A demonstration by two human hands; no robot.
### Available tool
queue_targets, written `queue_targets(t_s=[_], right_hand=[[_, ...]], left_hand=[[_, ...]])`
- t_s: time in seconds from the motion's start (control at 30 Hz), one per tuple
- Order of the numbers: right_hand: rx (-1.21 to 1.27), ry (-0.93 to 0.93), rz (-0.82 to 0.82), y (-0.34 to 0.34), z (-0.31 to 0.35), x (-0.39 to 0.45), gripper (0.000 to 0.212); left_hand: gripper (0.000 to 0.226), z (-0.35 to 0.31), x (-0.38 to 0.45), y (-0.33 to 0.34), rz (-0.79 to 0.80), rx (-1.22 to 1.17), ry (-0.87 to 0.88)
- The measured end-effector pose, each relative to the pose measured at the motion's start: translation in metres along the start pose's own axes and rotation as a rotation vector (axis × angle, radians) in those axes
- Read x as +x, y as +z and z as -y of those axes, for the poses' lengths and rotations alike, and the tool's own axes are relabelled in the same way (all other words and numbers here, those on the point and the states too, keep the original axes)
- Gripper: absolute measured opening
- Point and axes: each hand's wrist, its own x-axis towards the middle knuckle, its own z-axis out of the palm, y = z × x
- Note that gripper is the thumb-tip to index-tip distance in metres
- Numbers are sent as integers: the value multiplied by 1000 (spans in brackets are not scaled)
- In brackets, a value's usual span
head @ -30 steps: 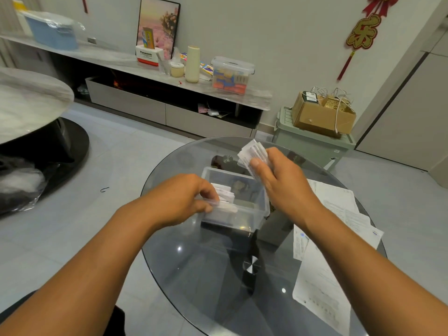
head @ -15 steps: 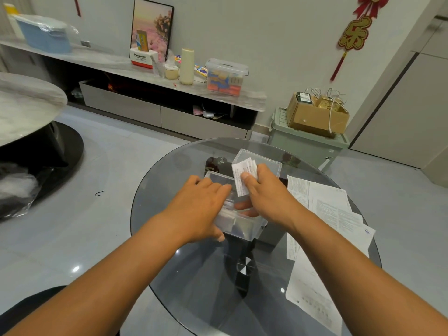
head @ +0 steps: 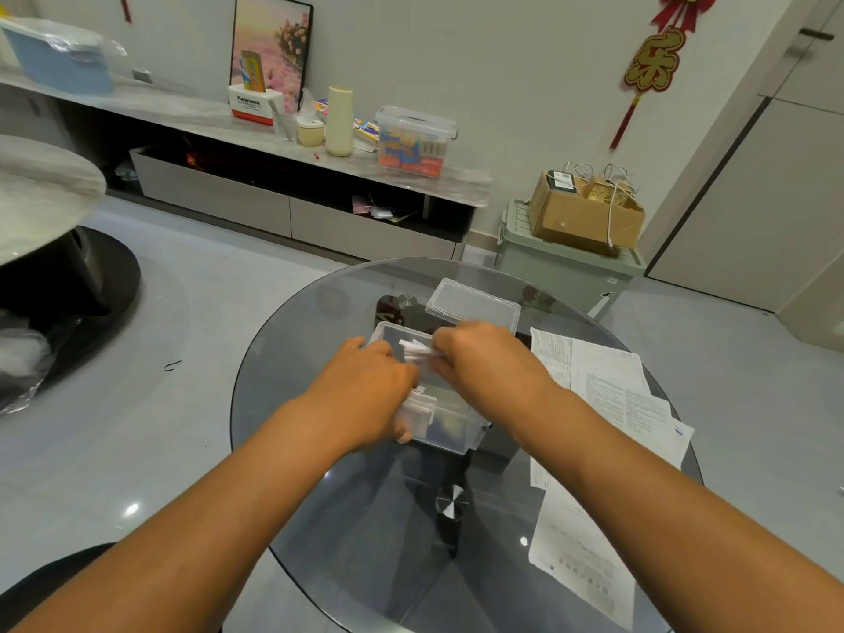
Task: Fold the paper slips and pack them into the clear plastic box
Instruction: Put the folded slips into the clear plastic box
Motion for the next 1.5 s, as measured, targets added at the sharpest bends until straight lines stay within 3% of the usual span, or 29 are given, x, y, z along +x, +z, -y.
queue_targets(t_s=[0.27, 0.5, 0.6, 0.7, 0.77, 0.83, 0.9, 0.97, 1.1, 1.13, 1.2, 1.33, 1.5], right_hand=[[-51, 22, 179, 9, 15, 28, 16], [169, 78, 280, 8, 12, 30, 18], [148, 165, 298, 1, 13, 31, 31], [110, 276, 300, -12, 17, 29, 29], [77, 244, 417, -18, 24, 26, 26], [143, 227, 522, -14, 26, 26, 23], [408, 310, 574, -13, 29, 30, 17], [572, 369, 546, -16, 32, 33, 23], [372, 356, 484, -19, 32, 29, 27], [339, 349, 401, -20, 30, 30, 29], [507, 397, 228, -22, 23, 28, 31], [710, 447, -79, -31, -5, 9, 35], [660, 548, 23, -19, -38, -31, 31]], left_hand=[[50, 6, -5, 0, -70, -241, -1], [57, 8, -11, 7, -164, -258, 12], [60, 8, -8, 9, -139, -251, -13], [68, 9, -6, 11, -118, -197, -6], [66, 8, -4, 12, -117, -129, 17], [61, 7, -2, 12, -105, -110, 17], [56, 7, -1, 11, -89, -119, 5], [51, 9, 1, 12, -92, -115, 1], [51, 9, 0, 14, -146, -107, -14], [55, 9, -1, 14, -178, -98, -18], [64, 13, -3, 16, -255, -69, -30], [61, 27, 1, 22, -347, -63, -102], [75, 35, 15, 30, -446, -85, -200]])
